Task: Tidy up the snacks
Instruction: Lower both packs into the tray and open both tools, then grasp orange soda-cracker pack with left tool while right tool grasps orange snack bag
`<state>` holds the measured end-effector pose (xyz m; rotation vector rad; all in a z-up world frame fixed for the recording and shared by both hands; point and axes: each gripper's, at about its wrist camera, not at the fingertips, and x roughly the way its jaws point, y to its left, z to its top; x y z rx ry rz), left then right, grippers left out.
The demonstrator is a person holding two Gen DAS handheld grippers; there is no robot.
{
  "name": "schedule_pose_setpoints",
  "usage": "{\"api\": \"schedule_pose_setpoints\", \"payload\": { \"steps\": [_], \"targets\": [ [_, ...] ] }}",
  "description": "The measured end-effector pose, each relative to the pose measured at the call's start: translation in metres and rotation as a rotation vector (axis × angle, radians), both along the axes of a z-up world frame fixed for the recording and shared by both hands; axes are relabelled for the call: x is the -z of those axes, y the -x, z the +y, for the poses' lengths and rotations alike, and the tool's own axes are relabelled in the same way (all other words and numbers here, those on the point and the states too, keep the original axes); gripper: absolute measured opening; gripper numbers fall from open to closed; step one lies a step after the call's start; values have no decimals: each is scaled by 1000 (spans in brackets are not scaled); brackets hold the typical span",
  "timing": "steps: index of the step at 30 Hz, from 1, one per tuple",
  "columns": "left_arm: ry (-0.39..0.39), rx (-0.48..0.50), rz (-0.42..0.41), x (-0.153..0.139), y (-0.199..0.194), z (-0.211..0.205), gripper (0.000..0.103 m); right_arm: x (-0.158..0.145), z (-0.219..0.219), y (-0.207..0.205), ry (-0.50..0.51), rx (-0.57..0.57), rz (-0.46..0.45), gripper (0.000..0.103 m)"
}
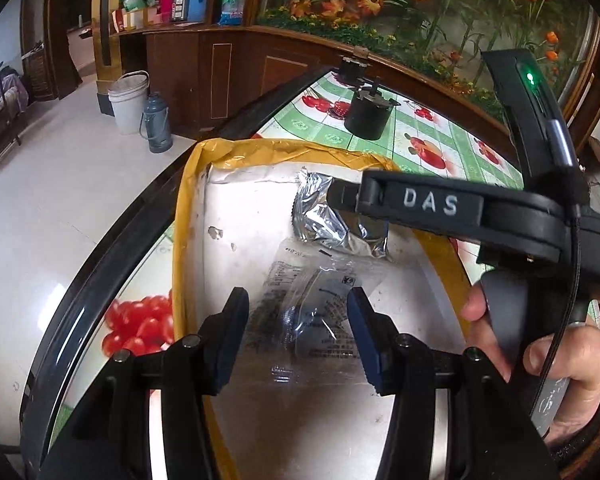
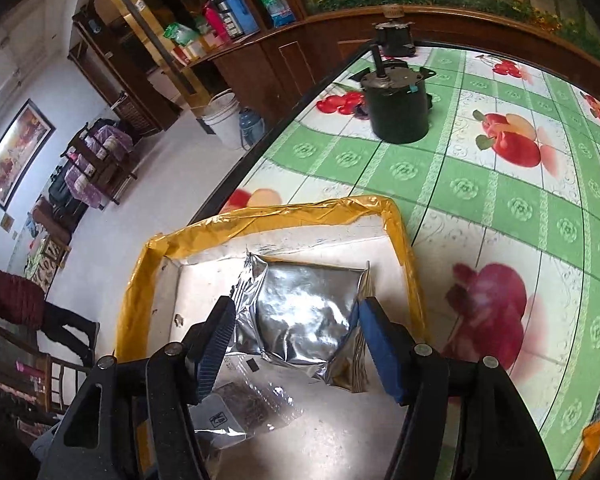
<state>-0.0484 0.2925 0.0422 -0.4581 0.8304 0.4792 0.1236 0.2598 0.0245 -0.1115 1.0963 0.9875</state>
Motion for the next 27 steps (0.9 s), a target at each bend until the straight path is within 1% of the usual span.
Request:
{"api": "schedule_pose_setpoints", "payload": {
  "steps": [2, 4, 6, 9, 12, 14, 15, 17, 18, 19, 21, 23, 24, 25, 27],
  "targets": [
    [-19, -6, -32, -5, 2, -2, 51, -1, -2, 5, 2, -13, -3, 69],
    [-35, -8, -54, -9, 5, -5, 62, -7, -8, 10, -14, -12, 2, 69],
    [-43, 2, -78, -13, 8, -10, 69, -16, -19, 15, -43, -15, 1, 69],
    [-46, 12, -111, -17, 13, -20, 70, -30, -40, 21, -83, -17, -7, 69],
    [-69, 25, -143, -18, 19, -35, 72, -41, -66, 25, -138, -10, 11, 69],
    [-103, 25, -159, -16, 21, -43, 73, -48, -88, 28, -175, -5, 28, 69],
    [-122, 23, -154, -16, 20, -45, 73, -51, -103, 30, -188, -3, 32, 69],
    [-139, 17, -161, -18, 18, -44, 73, -55, -127, 33, -213, 2, 47, 69],
    [-158, 11, -171, -18, 18, -42, 73, -56, -143, 35, -237, 12, 57, 72],
    [-165, 12, -173, -18, 18, -40, 73, -58, -155, 38, -247, 15, 59, 74],
    [-135, 8, -182, -18, 18, -33, 73, -61, -184, 43, -264, 20, 52, 74],
    [-141, 6, -190, -19, 19, -35, 73, -62, -217, 49, -283, 27, 31, 75],
    [-157, 7, -195, -21, 20, -39, 73, -62, -233, 51, -288, 32, 12, 75],
    [-184, 5, -209, -24, 23, -47, 73, -61, -252, 52, -293, 51, -16, 75],
    [-196, 21, -235, -30, 26, -63, 73, -56, -284, 51, -279, 95, -82, 74]
  ]
}}
